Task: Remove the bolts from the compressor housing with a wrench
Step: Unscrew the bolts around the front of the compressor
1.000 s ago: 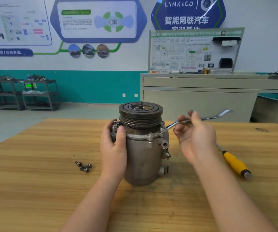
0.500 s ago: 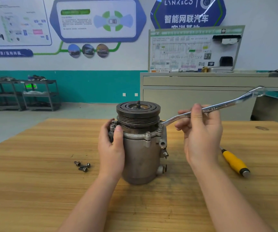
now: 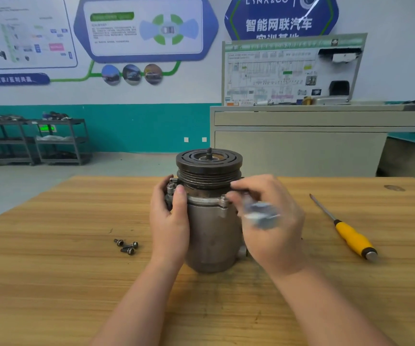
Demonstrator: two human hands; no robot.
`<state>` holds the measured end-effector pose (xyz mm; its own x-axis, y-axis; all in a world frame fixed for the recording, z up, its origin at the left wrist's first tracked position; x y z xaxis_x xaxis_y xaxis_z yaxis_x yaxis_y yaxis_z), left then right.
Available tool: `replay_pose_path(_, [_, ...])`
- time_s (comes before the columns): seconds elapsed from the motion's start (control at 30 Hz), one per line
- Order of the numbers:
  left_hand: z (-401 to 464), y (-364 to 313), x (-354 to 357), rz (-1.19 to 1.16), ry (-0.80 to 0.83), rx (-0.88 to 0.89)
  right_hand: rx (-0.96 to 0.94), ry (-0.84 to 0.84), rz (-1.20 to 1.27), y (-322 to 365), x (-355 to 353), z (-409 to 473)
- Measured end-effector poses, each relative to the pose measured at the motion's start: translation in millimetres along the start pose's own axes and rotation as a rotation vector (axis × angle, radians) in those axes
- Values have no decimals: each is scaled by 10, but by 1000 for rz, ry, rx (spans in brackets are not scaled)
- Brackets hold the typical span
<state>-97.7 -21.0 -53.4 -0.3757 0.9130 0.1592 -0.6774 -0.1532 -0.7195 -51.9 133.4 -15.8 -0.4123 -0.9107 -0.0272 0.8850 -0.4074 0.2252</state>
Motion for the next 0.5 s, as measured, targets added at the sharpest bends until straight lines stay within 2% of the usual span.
replay_pose_path(0.07, [-7,0,-7,19,-9,8,209,-161,200,-8,5,1])
replay_pose_path(0.17, [-3,12,-6,15,0,-2,666,-433,501,-152,-39,72])
replay_pose_path(0.23, [-5,16,-8,14,4,4,985,-431,714,-310,-84,156])
replay_pose_path(0.3, [-12,19,-8,6,0,6,1205,-352,925,-433,-109,220])
replay_pose_path(0.37, [-17,20,-10,-1,-4,2,1281,-305,1048,-475,-100,230])
replay_pose_path(0.5, [-10,19,-9,-5,-6,-2,1227,-401,1194,-466,-54,183])
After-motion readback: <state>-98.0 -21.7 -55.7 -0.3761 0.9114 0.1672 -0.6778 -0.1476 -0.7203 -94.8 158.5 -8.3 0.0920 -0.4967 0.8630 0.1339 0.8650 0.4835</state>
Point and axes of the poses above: each hand's wrist, its own z-axis towards the middle knuckle, its own x-axis out of the palm, y = z × x, the point moved 2 cm from there along z, towards the middle knuckle, and after that the axes turned 9 degrees about x, right-handed, at the moved point
